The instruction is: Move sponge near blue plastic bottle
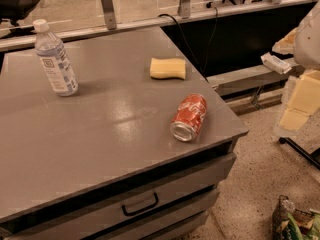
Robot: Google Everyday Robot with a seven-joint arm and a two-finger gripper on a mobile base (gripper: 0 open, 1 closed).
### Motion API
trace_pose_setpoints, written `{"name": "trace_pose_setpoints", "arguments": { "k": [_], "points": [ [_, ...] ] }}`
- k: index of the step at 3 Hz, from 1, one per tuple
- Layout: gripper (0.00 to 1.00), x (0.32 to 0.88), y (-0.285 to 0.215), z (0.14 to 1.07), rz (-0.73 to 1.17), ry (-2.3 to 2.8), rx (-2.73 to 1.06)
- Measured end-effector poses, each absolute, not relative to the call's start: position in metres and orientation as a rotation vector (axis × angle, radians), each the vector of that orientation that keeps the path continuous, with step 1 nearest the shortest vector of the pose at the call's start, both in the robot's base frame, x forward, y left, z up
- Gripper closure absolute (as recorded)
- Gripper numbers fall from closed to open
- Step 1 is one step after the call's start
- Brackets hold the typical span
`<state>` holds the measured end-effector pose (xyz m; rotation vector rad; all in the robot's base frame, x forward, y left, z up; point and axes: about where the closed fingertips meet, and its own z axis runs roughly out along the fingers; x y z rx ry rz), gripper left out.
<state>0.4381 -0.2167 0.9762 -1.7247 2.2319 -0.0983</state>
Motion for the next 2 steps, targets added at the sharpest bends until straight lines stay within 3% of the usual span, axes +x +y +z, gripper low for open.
{"name": "trace_pose_setpoints", "arguments": {
  "k": [2],
  "points": [
    [0.00, 0.466, -0.198, 0.975, -0.063, 2.150, -1.761]
  ]
}}
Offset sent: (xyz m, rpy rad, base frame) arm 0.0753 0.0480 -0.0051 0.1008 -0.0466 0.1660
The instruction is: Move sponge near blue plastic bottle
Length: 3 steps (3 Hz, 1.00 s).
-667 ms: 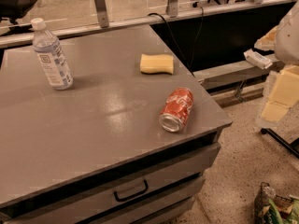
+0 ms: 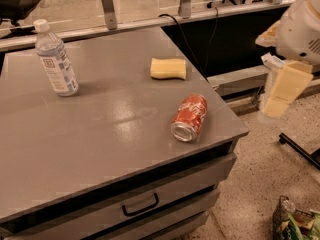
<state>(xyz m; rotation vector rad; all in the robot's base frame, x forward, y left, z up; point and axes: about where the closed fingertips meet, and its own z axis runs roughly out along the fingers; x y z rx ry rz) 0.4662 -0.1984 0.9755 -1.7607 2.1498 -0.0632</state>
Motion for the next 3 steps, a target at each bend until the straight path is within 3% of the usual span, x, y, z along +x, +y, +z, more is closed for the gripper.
{"name": "trace_pose_setpoints", "arguments": {
  "k": [1, 3],
  "points": [
    [0.00, 0.525, -0.175, 0.978, -0.074, 2.030, -1.786],
    [0.00, 0.652, -0.107, 0.947, 0.165, 1.934, -1.786]
  ]
}}
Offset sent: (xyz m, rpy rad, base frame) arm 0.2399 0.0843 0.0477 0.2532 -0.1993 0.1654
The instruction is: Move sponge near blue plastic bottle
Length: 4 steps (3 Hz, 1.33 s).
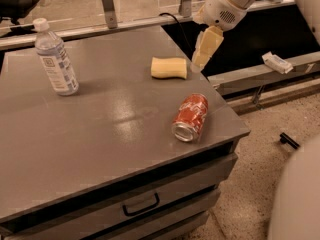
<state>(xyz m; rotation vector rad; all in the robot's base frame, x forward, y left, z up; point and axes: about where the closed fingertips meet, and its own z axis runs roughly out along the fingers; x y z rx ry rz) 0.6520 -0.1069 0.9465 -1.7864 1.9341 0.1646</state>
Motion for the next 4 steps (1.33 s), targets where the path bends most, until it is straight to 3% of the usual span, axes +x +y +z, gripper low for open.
{"name": "trace_pose_setpoints", "arguments": {
  "k": [2, 4],
  "points": [
    [0.00, 0.730, -0.040, 0.930, 0.319, 1.868, -1.691],
    [0.00, 0.741, -0.041, 0.890, 0.241, 2.018, -1.725]
  ]
}}
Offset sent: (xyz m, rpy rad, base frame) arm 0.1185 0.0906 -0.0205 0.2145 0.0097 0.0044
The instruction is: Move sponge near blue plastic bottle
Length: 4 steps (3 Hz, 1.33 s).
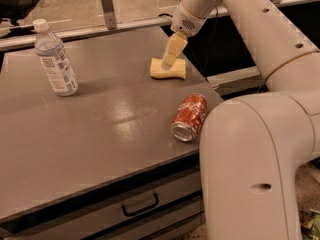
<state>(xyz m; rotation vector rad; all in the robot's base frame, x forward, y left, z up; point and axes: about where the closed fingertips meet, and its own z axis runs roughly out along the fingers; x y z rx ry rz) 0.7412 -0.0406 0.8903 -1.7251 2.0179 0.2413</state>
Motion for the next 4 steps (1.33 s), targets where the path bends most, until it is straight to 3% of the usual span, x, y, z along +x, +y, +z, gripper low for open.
{"name": "trace_pose_setpoints", "arguments": {
  "k": [1, 2, 4],
  "points": [
    [0.00, 0.736, -0.045, 0.867, 0.206, 2.062, -1.758],
    [0.17, 0.729, -0.047, 0.842, 0.216, 2.086, -1.784],
    [0.64, 0.722, -0.046, 0.835, 0.228, 2.086, -1.807]
  ]
}}
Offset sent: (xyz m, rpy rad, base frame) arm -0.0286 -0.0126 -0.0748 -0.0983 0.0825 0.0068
